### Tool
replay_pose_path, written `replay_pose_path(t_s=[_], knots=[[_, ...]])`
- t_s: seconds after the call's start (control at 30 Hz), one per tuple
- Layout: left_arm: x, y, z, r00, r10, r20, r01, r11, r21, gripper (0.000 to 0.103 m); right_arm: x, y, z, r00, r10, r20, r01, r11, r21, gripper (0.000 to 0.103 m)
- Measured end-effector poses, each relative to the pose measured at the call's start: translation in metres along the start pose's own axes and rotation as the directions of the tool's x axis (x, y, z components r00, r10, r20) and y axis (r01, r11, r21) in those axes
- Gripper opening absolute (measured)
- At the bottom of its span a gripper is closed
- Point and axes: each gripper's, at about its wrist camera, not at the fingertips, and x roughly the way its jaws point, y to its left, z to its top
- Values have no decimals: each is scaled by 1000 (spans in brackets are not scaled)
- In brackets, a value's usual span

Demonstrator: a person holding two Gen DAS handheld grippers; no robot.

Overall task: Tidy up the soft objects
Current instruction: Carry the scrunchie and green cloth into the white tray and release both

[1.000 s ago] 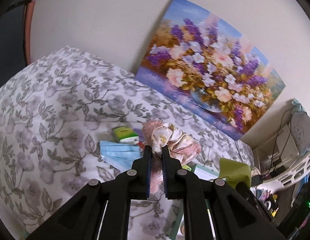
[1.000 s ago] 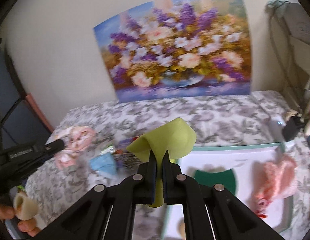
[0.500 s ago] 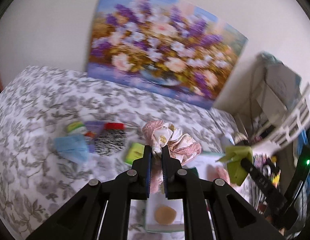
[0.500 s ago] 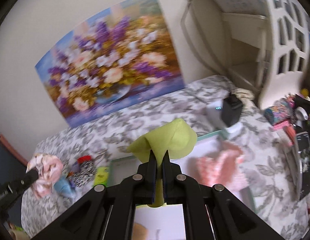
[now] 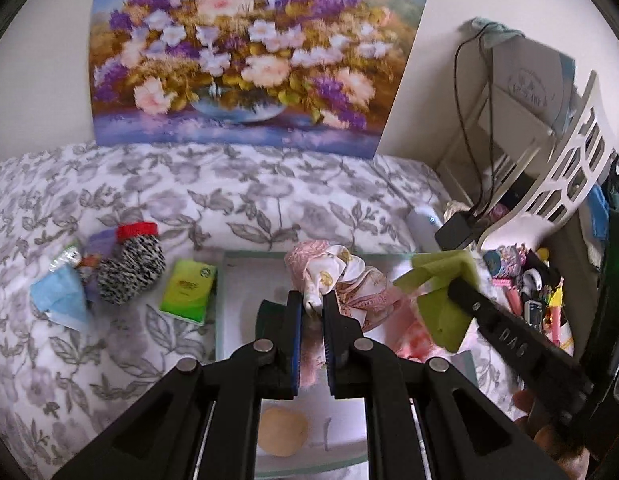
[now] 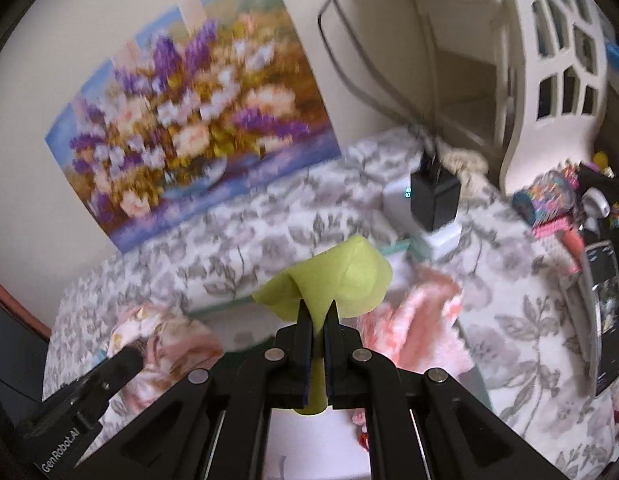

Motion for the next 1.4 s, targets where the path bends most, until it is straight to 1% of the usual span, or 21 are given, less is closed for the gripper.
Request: replay_pose_path(t_s=[0.17, 0.27, 0.37, 0.5, 0.73, 0.83, 1.03, 1.1, 1.13, 1.17, 1.2, 1.23, 1.33, 1.4], knots=[[29, 3, -5, 999, 8, -40, -8, 1000, -4, 10, 29, -3, -12, 995, 2, -97, -1, 1000, 9, 5], [44, 8, -9, 998, -5, -69, 3, 1000, -26, 10, 43, -4, -19, 989, -20, -147, 20, 1000, -4, 5], [58, 12, -14, 996, 1, -93, -4, 999, -41, 10, 55, -8, -25, 981, -20, -191, 21, 1000, 0, 5], [70, 16, -18, 994, 3, -114, -9, 998, -57, 10, 66, -10, -29, 974, -37, -225, 35, 999, -14, 5], [85, 17, -22, 989, 31, -143, -38, 998, -49, 10, 85, -8, -40, 958, -63, -281, 54, 998, -38, 5], [92, 17, -25, 987, 54, -154, -59, 998, -30, 10, 90, -5, -43, 953, -73, -294, 58, 997, -59, 5], [94, 16, -24, 985, 64, -157, -67, 998, -17, 11, 94, -4, -44, 951, -87, -297, 69, 995, -72, 6], [93, 15, -22, 984, 63, -168, -67, 998, -14, 17, 93, -3, -44, 951, -91, -297, 71, 994, -79, 7], [91, 15, -21, 983, 63, -172, -67, 998, -14, 29, 91, -2, -43, 950, -93, -297, 71, 994, -83, 8], [90, 14, -20, 982, 63, -175, -66, 998, -13, 42, 90, -1, -42, 951, -91, -295, 69, 994, -85, 8], [88, 13, -18, 982, 67, -178, -69, 998, -8, 47, 89, -1, -41, 952, -89, -293, 67, 994, -86, 8], [85, 12, -17, 981, 74, -178, -76, 997, -3, 50, 87, 0, -40, 953, -88, -290, 65, 994, -87, 8], [77, 11, -13, 982, 82, -173, -82, 997, 6, 53, 80, 4, -37, 957, -101, -272, 76, 992, -99, 9], [71, 11, -9, 982, 84, -171, -84, 996, 10, 61, 76, 7, -36, 960, -108, -258, 82, 990, -111, 9]])
